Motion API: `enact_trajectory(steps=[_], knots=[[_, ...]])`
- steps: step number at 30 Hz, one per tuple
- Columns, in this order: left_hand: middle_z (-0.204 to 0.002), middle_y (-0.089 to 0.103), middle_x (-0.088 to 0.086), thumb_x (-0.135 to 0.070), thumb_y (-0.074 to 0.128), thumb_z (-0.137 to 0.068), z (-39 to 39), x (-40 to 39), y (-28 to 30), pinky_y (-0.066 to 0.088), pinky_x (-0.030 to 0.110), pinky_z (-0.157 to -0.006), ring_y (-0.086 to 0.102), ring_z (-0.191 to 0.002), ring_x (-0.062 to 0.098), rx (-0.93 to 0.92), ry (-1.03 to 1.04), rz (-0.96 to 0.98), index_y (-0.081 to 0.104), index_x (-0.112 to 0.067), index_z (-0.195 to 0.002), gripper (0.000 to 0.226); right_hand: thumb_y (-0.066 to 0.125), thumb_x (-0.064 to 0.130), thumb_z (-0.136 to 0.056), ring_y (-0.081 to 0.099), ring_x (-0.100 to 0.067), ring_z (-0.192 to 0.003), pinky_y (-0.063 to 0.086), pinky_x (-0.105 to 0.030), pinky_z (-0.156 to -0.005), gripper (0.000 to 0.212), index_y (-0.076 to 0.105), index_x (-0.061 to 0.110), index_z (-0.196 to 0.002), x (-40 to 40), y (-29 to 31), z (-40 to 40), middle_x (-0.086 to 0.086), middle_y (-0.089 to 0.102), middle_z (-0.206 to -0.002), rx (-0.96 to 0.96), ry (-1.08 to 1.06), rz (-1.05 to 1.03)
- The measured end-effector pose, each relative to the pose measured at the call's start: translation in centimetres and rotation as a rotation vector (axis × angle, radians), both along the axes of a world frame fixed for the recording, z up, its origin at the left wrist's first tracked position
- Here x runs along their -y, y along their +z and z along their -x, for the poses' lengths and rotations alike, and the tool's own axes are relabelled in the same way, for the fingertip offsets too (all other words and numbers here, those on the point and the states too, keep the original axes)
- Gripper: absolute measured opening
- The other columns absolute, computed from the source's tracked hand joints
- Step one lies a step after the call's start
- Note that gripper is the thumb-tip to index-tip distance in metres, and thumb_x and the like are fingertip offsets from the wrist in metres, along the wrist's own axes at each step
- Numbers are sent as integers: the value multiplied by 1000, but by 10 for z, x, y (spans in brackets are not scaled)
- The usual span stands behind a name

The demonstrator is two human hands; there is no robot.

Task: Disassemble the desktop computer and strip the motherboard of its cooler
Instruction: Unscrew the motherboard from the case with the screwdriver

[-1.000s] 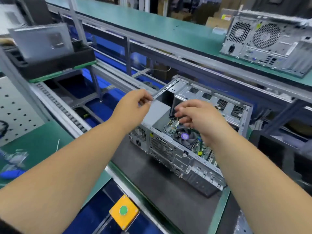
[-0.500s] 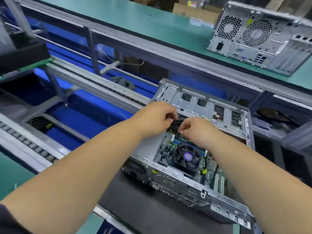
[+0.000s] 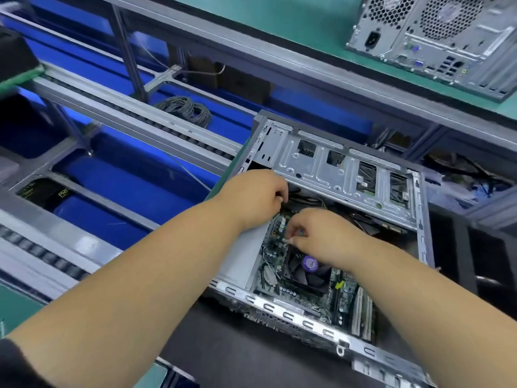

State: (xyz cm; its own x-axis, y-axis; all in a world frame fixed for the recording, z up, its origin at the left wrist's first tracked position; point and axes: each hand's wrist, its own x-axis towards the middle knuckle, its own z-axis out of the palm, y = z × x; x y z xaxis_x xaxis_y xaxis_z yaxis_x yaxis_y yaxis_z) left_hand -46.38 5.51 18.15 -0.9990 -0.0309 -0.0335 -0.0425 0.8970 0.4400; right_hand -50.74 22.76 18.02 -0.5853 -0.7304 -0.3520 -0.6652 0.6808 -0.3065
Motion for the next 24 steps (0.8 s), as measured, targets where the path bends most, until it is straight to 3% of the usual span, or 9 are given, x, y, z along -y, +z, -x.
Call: enact_trajectory(steps=[2, 6, 11, 14, 17, 20, 24], knots=[[-108, 64, -9, -23, 50, -91, 0, 1, -1, 51, 37, -83, 59, -99, 16, 10, -17, 15, 67, -33, -100, 22, 63, 33, -89, 57, -3, -81, 44, -26, -69, 4, 66, 35, -88, -11, 14, 0, 17, 60, -88, -29, -32, 67], [-105, 65, -9, -25, 52, -93, 0, -6, 2, 51, 35, -83, 59, -96, 14, 16, -78, -32, 68, -28, -103, 19, 61, 45, -86, 58, 10, -73, 40, -20, -58, 6, 66, 41, -85, -67, 52, 14, 29, 64, -82, -104, -319, 356], [-98, 59, -18, -27, 57, -93, -4, -50, 20, 46, 27, -81, 52, -89, 3, -28, -242, -145, 68, -31, -101, 14, 57, 46, -78, 62, -24, -70, 49, -35, -69, 18, 67, 33, -84, -152, 46, 37, 3, 67, -74, -196, -720, 554], [-98, 61, -18, -29, 58, -92, -6, -81, 25, 43, 21, -77, 51, -87, -2, -35, -305, -191, 68, -33, -99, 12, 59, 37, -83, 65, -29, -71, 52, -40, -73, 13, 65, 25, -81, -205, 15, 42, 0, 69, -75, -153, -895, 448], [-100, 60, -16, -28, 58, -93, -8, -103, 23, 46, 27, -81, 53, -89, 2, -11, -320, -138, 68, -33, -101, 14, 58, 18, -90, 68, -38, -80, 56, -45, -76, 9, 62, 16, -82, -250, -28, 32, -16, 71, -86, 22, -1032, 196], [-98, 60, -17, -27, 58, -92, -10, -113, 19, 47, 30, -82, 55, -88, 4, 11, -314, -102, 68, -33, -98, 13, 53, 12, -94, 66, -32, -84, 57, -39, -80, 5, 58, 12, -92, -274, -64, 8, -19, 68, -99, 173, -998, -122], [-99, 62, -17, -28, 59, -92, -13, -119, 15, 49, 30, -82, 58, -89, 5, 35, -304, -109, 68, -35, -95, 12, 59, 23, -90, 65, -33, -96, 52, -36, -77, 14, 60, 12, -98, -312, -80, -12, -16, 66, -102, -3, -1042, -265]])
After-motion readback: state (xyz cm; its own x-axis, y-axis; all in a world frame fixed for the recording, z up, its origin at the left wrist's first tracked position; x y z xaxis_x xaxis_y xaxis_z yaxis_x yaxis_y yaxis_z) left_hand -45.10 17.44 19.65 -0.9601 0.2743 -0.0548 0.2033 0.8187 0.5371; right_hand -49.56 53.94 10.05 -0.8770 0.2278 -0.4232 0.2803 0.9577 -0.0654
